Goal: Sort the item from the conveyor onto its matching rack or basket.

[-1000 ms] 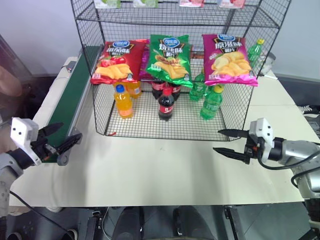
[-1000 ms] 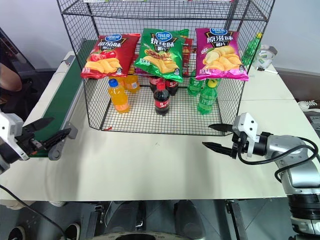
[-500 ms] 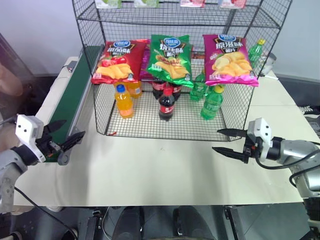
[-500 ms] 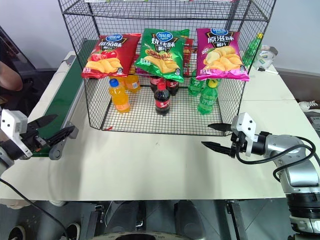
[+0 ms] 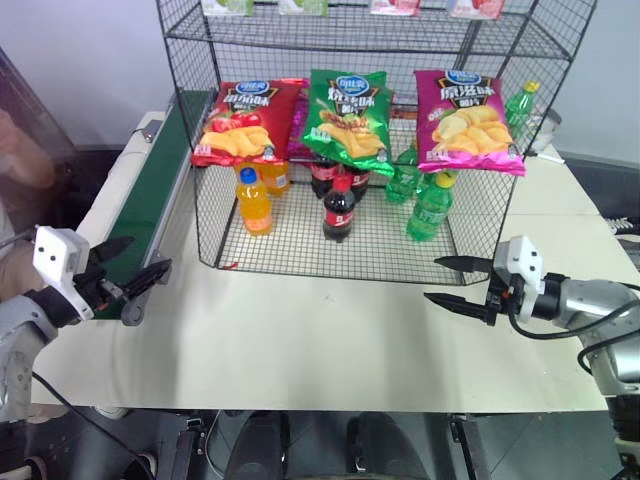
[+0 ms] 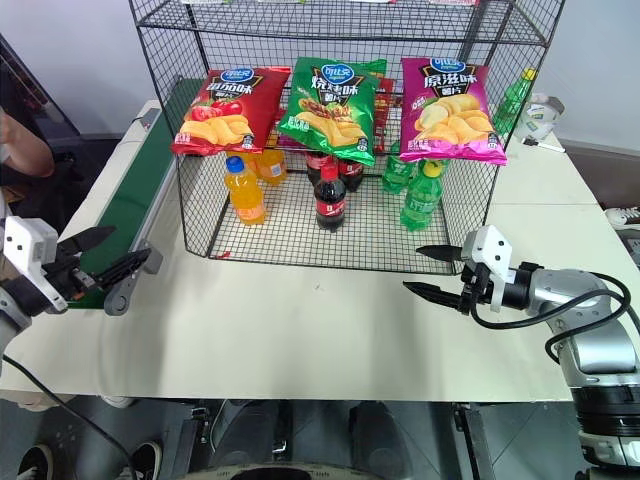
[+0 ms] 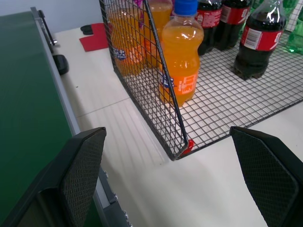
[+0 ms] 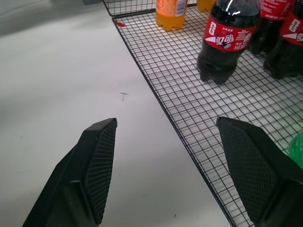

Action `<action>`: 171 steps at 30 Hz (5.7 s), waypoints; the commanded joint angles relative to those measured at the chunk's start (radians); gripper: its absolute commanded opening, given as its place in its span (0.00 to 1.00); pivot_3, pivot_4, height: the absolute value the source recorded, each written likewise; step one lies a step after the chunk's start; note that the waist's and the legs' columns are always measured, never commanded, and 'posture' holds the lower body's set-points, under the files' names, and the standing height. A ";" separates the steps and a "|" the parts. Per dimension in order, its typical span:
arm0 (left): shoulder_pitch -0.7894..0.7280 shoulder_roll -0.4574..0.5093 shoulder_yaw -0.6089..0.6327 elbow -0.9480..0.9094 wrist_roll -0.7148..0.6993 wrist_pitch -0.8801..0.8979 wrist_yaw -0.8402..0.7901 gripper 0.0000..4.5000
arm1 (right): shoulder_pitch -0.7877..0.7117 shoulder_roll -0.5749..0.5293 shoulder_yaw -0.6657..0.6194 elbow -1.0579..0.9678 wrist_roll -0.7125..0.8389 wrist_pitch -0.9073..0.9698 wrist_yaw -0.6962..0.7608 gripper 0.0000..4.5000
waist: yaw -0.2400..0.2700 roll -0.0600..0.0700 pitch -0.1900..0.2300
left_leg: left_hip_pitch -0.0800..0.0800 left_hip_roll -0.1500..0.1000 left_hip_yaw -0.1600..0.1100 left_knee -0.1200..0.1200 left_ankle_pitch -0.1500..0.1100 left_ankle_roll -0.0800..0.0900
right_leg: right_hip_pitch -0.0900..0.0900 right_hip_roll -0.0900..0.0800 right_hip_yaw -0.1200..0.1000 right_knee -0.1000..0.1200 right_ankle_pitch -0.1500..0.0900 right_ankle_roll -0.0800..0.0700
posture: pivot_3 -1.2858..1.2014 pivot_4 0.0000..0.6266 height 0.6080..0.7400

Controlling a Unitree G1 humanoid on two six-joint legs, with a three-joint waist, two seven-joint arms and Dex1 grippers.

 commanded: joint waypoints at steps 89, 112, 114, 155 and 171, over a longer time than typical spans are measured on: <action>-0.040 -0.017 0.001 0.063 0.021 -0.026 0.047 1.00 | -0.036 -0.001 0.029 0.008 -0.024 -0.067 -0.014 0.78 | 0.000 0.000 0.000 | 0.000 0.000 0.000 0.002 0.000 0.000 | 0.000 0.001 0.000 0.003 0.000 0.000 | 0.52 0.24 0.99; -0.015 -0.015 0.068 -0.021 -0.109 0.182 0.075 1.00 | -0.043 0.001 0.038 0.015 -0.022 -0.062 -0.001 0.78 | -0.001 0.000 0.000 | 0.000 0.000 0.000 0.002 0.000 0.000 | -0.001 0.001 0.000 0.004 0.000 0.000 | 0.52 0.24 0.99; -0.010 -0.012 0.067 -0.026 -0.102 0.183 0.088 1.00 | -0.046 0.001 0.040 0.015 -0.021 -0.059 0.002 0.78 | -0.001 0.000 0.000 | 0.000 0.000 0.000 0.002 0.000 0.000 | -0.001 0.001 0.000 0.004 0.000 0.000 | 0.52 0.24 0.99; 0.192 -0.030 0.166 -0.125 0.177 -0.216 0.193 1.00 | -0.080 0.142 0.223 -0.255 0.083 0.098 -0.032 1.00 | -0.001 -0.002 -0.001 | 0.001 0.000 0.000 0.002 0.000 0.000 | -0.001 0.000 0.001 0.004 0.000 0.000 | 0.52 0.24 0.99; 0.412 0.124 0.204 0.180 0.799 -0.906 0.497 1.00 | -0.192 0.271 0.366 -0.110 -0.028 -0.059 0.006 1.00 | -0.003 -0.002 -0.001 | 0.000 0.000 0.000 0.000 0.000 0.000 | -0.001 -0.001 0.000 0.001 0.000 -0.001 | 0.52 0.24 0.99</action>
